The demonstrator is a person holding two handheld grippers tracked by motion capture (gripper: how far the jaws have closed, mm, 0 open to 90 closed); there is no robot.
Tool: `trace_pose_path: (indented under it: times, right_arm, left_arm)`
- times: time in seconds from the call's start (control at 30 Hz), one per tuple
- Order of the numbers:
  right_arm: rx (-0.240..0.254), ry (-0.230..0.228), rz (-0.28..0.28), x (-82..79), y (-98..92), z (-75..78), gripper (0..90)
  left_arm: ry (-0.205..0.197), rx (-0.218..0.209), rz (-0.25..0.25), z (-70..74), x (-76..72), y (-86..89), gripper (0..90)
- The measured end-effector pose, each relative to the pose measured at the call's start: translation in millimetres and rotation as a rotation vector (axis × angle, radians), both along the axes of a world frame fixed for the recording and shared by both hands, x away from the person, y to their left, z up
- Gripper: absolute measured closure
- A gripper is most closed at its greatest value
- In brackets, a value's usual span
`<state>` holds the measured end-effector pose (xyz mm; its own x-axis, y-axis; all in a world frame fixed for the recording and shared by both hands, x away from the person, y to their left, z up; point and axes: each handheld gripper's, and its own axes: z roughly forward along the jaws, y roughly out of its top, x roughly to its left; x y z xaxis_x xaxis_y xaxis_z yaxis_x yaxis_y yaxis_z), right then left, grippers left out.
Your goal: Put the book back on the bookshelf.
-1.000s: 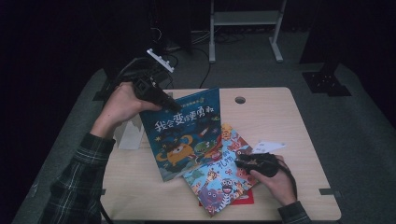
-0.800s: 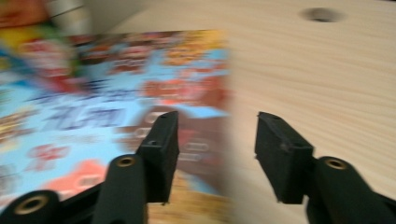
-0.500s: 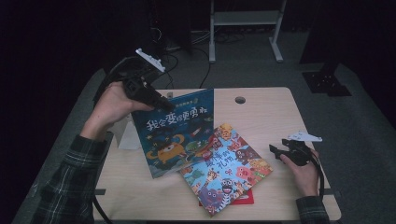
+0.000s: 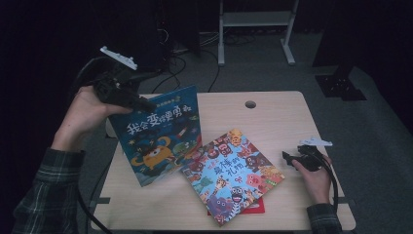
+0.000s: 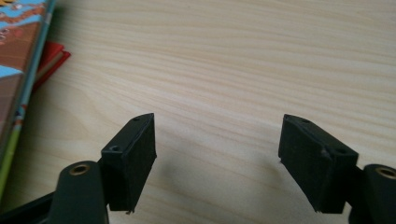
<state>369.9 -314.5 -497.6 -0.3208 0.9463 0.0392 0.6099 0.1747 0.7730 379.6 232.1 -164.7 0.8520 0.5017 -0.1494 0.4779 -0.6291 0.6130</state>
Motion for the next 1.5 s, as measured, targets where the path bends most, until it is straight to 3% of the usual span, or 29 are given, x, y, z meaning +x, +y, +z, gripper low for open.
trace_pose_path:
  times: [0.17,0.7,0.87,1.17,1.33,1.5]
  right_arm:
    - [-0.018,0.033,-0.002,2.7,-0.2,-4.4,23.4]
    - [-0.034,0.039,-0.031,3.9,-0.2,-5.0,18.5]
    - [-0.034,0.039,-0.031,3.9,-0.2,-5.0,18.5]
    - [-0.034,0.039,-0.031,3.9,-0.2,-5.0,18.5]
    - [-0.034,0.039,-0.031,3.9,-0.2,-5.0,18.5]
    - [-0.034,0.039,-0.031,3.9,-0.2,-5.0,18.6]
  left_arm:
    - [-0.01,-0.004,0.047,1.8,-5.9,21.8,82.5]
    - [-0.035,-0.022,0.213,-2.3,-27.4,99.8,82.5]
    - [-0.04,-0.018,0.285,-4.4,-34.2,124.2,82.5]
    - [-0.052,-0.004,0.413,-13.1,-35.2,152.9,82.5]
    - [-0.045,0.022,0.456,-18.3,-30.3,160.3,82.5]
    - [-0.051,0.017,0.497,-26.7,-22.7,164.6,82.6]
